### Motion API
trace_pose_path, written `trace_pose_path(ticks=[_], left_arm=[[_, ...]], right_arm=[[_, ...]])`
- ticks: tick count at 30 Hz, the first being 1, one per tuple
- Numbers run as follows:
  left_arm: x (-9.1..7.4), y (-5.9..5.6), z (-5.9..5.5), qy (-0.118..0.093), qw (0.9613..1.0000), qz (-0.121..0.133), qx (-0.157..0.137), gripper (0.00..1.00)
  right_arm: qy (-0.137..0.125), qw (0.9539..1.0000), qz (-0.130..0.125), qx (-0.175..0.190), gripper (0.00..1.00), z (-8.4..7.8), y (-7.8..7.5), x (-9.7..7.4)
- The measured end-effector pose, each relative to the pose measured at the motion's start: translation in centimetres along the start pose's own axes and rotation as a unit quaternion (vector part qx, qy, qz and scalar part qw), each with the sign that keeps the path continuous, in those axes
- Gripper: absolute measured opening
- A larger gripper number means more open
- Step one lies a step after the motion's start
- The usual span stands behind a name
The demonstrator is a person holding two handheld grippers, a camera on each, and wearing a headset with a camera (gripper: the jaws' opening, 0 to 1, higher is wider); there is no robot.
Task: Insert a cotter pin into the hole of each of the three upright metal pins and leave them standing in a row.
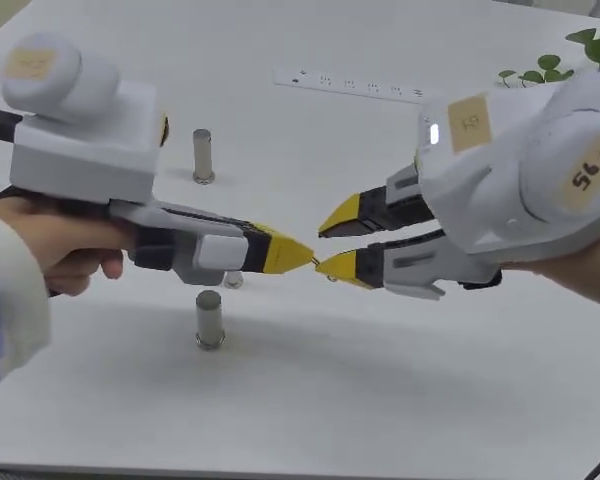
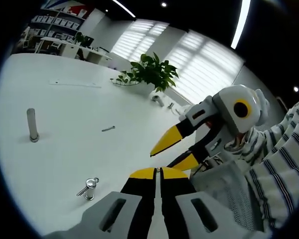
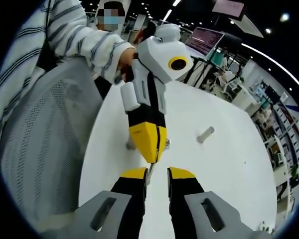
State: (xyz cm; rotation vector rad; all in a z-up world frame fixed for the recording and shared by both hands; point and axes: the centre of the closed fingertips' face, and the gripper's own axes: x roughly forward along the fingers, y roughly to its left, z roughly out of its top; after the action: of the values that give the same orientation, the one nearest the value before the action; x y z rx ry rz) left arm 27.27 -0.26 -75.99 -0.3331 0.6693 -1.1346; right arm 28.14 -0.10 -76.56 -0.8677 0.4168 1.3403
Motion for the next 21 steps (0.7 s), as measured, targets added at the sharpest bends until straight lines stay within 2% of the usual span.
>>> trace_pose_path(ticks=[8,11,13,16,18,20,21], left_arm=[[-0.3,0.5,0.1,-0.001,1.0000,0.000,0.009,0.00],[-0.5,0.4,0.3,-0.003,0.9998,-0.004,0.020,0.00],[-0.8,0.2,0.4,-0.005,0.9994,-0.011,0.033,0.00],[-1.1,-0.2,0.6,-0.009,0.9986,-0.021,0.048,0.00],[-1.3,-0.5,0.8,-0.014,0.9971,-0.029,0.069,0.00],[-1.5,-1.0,0.9,-0.017,0.9955,-0.039,0.085,0.00],[-1.5,-1.1,1.0,-0.020,0.9944,-0.042,0.094,0.00]], right_arm=[[-0.001,0.9999,0.011,0.007,0.20,-0.3,0.5,0.0],[-0.011,0.9995,0.017,0.024,0.21,-0.4,0.4,-0.2],[-0.028,0.9977,0.030,0.053,0.23,-0.3,0.5,-0.5],[-0.050,0.9937,0.046,0.089,0.24,-0.2,0.5,-0.9],[-0.068,0.9882,0.065,0.121,0.24,-0.1,0.7,-1.1],[-0.077,0.9853,0.073,0.134,0.23,0.1,0.9,-1.2],[-0.089,0.9811,0.086,0.149,0.23,0.3,1.2,-1.3]])
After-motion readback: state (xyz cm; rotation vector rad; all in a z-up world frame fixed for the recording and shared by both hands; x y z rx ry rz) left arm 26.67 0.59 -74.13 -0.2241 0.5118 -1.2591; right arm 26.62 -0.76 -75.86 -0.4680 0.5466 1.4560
